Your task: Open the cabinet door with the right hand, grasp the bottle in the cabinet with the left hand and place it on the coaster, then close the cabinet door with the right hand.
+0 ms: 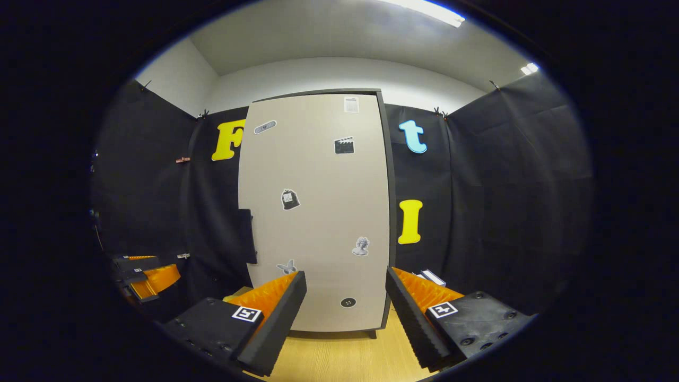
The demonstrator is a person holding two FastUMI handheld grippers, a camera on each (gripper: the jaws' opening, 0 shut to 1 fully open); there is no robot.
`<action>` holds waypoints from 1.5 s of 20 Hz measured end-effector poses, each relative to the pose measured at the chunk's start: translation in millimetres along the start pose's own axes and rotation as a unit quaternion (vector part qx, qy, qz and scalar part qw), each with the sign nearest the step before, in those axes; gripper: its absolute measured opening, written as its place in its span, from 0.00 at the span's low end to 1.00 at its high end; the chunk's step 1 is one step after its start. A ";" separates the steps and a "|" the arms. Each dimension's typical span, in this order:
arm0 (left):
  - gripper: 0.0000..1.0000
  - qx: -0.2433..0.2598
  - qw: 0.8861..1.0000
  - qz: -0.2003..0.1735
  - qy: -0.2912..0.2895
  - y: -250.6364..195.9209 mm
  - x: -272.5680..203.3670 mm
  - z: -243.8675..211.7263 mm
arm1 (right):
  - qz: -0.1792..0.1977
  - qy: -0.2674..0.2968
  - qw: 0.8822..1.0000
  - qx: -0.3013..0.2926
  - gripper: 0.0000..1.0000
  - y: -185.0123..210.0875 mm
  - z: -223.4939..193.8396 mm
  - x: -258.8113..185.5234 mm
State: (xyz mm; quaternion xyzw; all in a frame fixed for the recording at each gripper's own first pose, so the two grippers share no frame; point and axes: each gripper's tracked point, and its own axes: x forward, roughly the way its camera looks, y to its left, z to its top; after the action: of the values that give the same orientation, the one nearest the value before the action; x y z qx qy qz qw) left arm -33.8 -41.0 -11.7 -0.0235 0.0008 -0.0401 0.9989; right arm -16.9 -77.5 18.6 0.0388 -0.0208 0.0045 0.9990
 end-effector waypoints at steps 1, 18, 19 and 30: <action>0.93 0.002 1.000 0.005 0.000 1.3 -1.4 -0.6 | 0.001 -0.001 1.000 0.001 0.98 -0.7 -0.3 0.5; 0.93 -0.003 1.000 0.017 -0.003 -76.2 35.2 -13.2 | 0.056 0.004 0.998 0.009 0.98 -55.1 -24.8 40.1; 0.93 0.000 1.000 0.020 -0.003 -82.8 36.6 -14.4 | 0.061 0.005 0.998 0.009 0.98 -59.3 -27.7 42.4; 0.93 -0.009 0.998 0.053 -0.012 -166.6 52.2 -37.0 | 0.115 0.017 0.993 0.016 0.98 -116.0 -57.9 60.2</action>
State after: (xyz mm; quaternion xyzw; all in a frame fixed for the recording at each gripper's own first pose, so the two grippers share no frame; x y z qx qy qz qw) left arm 4.8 -212.8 -40.7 -0.0329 -0.0096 0.0130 0.9993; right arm 46.8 -188.2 -45.6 0.0520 -0.0077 0.1208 0.9913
